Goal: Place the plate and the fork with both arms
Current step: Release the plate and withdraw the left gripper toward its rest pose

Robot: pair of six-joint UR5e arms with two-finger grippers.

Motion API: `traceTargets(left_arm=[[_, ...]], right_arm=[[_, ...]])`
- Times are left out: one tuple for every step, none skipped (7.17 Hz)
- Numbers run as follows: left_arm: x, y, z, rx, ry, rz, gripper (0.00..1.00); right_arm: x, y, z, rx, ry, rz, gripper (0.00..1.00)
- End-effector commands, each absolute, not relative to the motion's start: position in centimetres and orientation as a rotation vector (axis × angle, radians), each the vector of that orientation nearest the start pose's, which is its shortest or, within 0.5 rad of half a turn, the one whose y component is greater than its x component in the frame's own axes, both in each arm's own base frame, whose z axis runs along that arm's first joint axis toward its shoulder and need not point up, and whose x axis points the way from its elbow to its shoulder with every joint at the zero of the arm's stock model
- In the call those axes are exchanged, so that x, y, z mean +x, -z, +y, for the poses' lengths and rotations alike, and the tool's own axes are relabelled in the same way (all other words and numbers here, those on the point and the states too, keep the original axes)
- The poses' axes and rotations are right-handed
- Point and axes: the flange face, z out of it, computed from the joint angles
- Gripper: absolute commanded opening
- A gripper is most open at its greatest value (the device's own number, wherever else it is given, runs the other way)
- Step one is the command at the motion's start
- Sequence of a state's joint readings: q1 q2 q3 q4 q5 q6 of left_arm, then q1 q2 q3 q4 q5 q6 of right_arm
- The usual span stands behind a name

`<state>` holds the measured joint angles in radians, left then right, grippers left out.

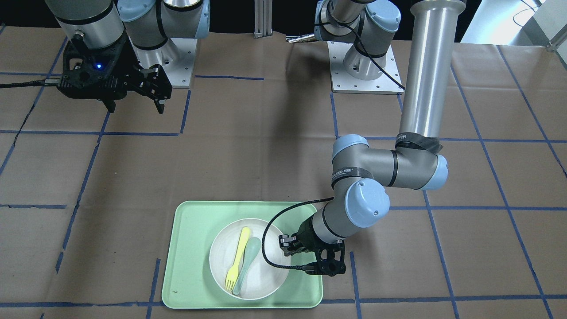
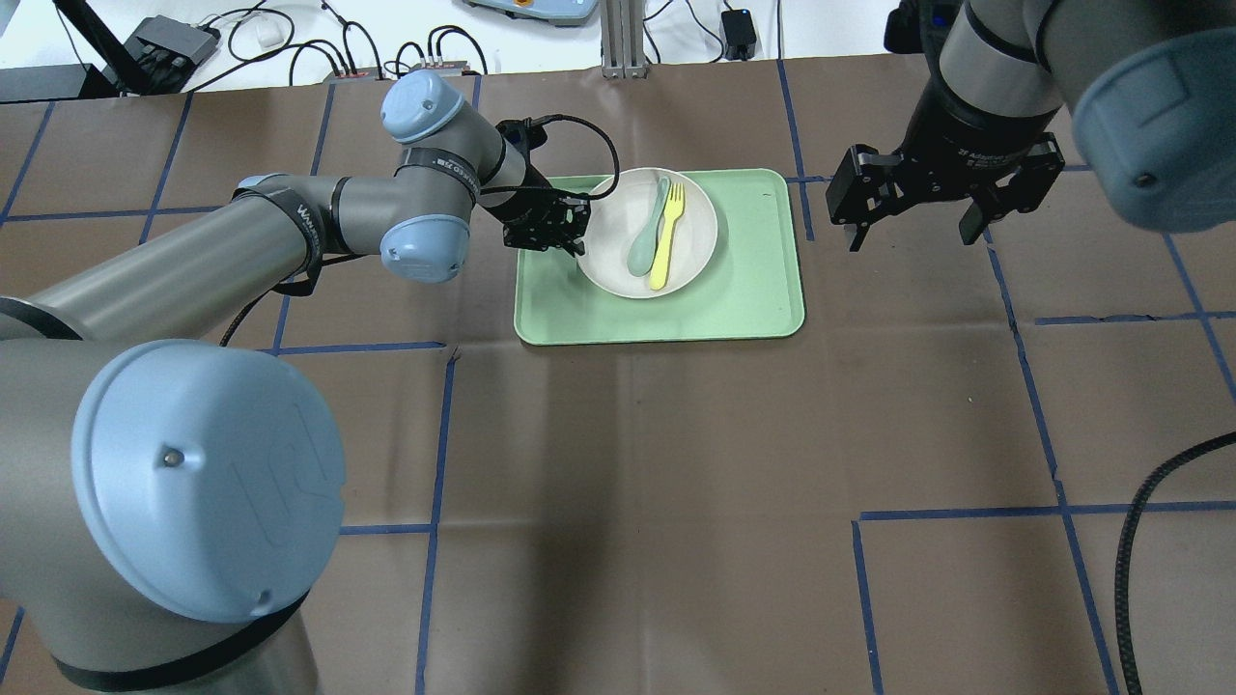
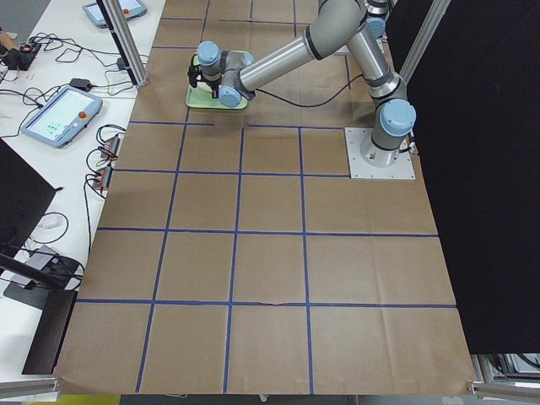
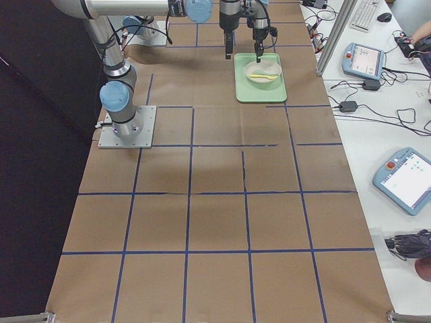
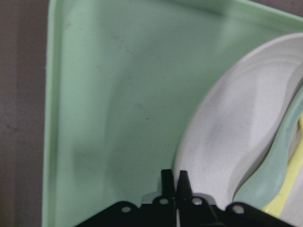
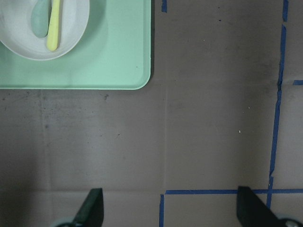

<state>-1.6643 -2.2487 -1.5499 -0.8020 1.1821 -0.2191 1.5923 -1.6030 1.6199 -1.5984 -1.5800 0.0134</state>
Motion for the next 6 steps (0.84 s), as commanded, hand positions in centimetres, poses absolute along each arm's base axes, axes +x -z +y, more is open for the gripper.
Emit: traceTargets(left_arm=[[-23.5, -17.9, -66.7, -0.18, 0.106, 3.539, 0.99], [-23.8, -19.5, -66.4, -0.168, 0.123, 3.537, 1.0], [-23.7, -22.1, -65.9, -0.167, 0.145, 3.532, 1.0], [-22.6, -27.9, -64.0, -0.203, 0.067, 3.518, 1.0], [-21.4, -33.6, -61.2, -0.209, 0.003, 3.486, 1.0], [-19.7, -37.7, -58.3, -0.176, -0.022, 3.358, 1.0]], right_arm=[[14.2, -48.2, -47.6, -0.012, 0.017, 3.152, 1.0], [14.2, -48.2, -47.6, -0.012, 0.017, 3.152, 1.0], [14.2, -48.2, -47.6, -0.014, 0.015, 3.152, 1.0], [14.2, -48.2, -47.6, -0.012, 0.015, 3.152, 1.0], [14.2, -48.2, -47.6, -0.012, 0.015, 3.152, 1.0], [14.2, -48.2, -47.6, -0.01, 0.015, 3.152, 1.0]])
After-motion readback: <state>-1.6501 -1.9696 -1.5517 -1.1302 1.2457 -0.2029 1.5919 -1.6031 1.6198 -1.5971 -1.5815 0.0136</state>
